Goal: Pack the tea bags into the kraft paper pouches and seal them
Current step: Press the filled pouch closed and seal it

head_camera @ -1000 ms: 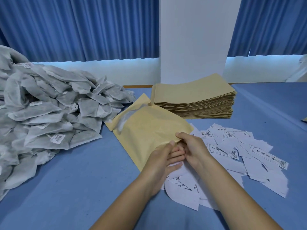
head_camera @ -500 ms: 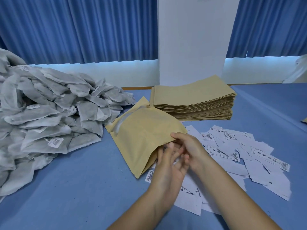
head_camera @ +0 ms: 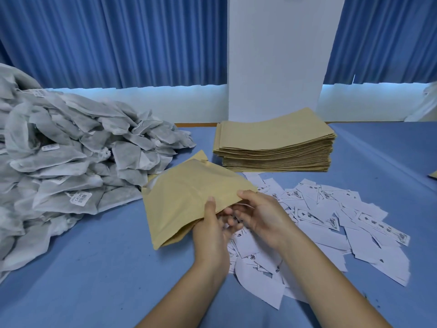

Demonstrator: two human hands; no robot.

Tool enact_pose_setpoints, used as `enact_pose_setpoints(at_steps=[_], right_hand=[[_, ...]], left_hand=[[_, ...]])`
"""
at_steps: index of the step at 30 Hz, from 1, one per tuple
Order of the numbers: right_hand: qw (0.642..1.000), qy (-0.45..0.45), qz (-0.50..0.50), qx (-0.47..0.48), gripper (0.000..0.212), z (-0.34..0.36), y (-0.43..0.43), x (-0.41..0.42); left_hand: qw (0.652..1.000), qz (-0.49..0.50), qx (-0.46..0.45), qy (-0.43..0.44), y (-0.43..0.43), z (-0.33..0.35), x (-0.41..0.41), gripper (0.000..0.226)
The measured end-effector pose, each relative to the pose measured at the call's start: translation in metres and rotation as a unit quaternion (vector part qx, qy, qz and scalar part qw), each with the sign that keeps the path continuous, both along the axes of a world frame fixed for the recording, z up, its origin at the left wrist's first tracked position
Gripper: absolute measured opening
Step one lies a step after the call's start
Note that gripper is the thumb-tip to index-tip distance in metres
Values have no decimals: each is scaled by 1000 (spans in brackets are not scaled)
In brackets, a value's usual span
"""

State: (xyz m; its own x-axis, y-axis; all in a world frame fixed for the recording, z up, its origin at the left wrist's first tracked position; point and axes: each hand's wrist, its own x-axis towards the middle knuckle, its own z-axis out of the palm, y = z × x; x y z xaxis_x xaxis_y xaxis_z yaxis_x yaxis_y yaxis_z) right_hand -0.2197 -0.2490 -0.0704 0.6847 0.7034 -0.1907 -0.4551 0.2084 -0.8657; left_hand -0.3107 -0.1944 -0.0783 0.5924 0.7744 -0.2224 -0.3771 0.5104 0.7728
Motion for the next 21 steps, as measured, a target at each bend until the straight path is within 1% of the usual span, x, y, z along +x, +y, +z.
enact_pose_setpoints(at_steps=[2,5,8,13,17,21], right_hand=[[999,-3,-44,-4,9,-1,1,3],[997,-9,-72,-22,6,-2,1,8],[995,-31,-89,-36,8,-2,1,10],[992,-48,-106,-40,13,-5,0,13],[993,-59,-93,-35,12,-4,0,11],[996,-80,-31,-37,17,-7,3,2]], left_hand=[[998,-14,20,49,1,-1,0,32],[993,-31,40,103,2,-3,1,40],[992,-37,54,110,2,-4,2,34],[989,-60,55,123,0,-7,2,34],[987,-69,64,132,1,-7,2,40],[986,-78,67,128,3,-9,3,41]])
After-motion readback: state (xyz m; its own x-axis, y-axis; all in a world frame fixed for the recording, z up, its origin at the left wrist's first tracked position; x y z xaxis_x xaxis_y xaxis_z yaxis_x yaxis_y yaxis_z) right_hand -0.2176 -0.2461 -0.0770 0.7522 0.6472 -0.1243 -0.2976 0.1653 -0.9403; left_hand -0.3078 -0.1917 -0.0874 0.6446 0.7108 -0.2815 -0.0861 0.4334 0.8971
